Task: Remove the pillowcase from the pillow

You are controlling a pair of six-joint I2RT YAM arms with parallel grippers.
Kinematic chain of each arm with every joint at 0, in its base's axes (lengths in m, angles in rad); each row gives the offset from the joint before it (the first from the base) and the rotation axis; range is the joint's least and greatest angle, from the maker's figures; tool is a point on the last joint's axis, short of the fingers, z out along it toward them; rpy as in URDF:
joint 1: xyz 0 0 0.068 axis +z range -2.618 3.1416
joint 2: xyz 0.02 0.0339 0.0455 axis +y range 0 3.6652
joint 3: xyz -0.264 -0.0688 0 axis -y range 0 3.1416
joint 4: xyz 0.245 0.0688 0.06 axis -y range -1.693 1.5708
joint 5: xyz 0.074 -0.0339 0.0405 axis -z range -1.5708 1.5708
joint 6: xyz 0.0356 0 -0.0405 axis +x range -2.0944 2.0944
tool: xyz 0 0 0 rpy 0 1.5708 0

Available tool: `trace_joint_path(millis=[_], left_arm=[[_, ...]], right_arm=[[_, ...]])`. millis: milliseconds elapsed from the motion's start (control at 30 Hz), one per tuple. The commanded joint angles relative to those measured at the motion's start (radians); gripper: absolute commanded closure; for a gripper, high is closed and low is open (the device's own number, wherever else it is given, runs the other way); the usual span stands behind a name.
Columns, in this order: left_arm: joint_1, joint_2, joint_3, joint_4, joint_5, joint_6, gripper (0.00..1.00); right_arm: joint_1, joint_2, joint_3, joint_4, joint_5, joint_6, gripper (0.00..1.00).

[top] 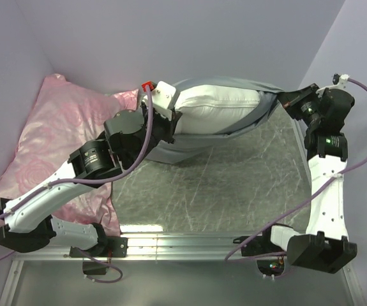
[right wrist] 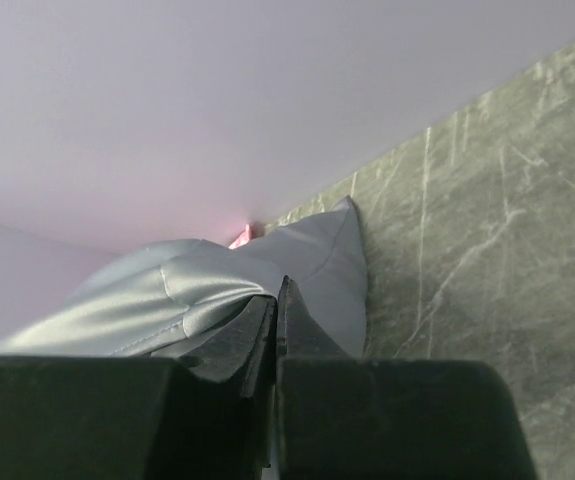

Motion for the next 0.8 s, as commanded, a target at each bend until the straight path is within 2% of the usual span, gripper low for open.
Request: trace_joint_path(millis=[0,233,367,500,767], left_arm=[[0.005,-0.102,0.021,0.105,-0.038,-0.022,1.00],[0.005,-0.091,0.041,0.128,-0.041,-0.054,1.00],[0.005,-0.067,0.065,0.150,-0.041,-0.076,1.00],[0.005,-0.045,0.108,0.154,-0.047,-0.090,1.00],[0.005,-0.031,0.151,0.170,-0.098,-0.102,1.00]], right_arm=[[-0.033,0.051,0.039,0.012,0.037,0.007,1.00],[-0.030,0.106,-0.151,0.075,0.047,-0.001,1.00],[0.083,0.138,-0.220,0.124,0.079,-0.008,1.00],[0.160,0.157,-0.306,0.254,0.046,0.027,1.00],[0.160,0.243,-0.415,0.434,-0.008,0.096,1.00]])
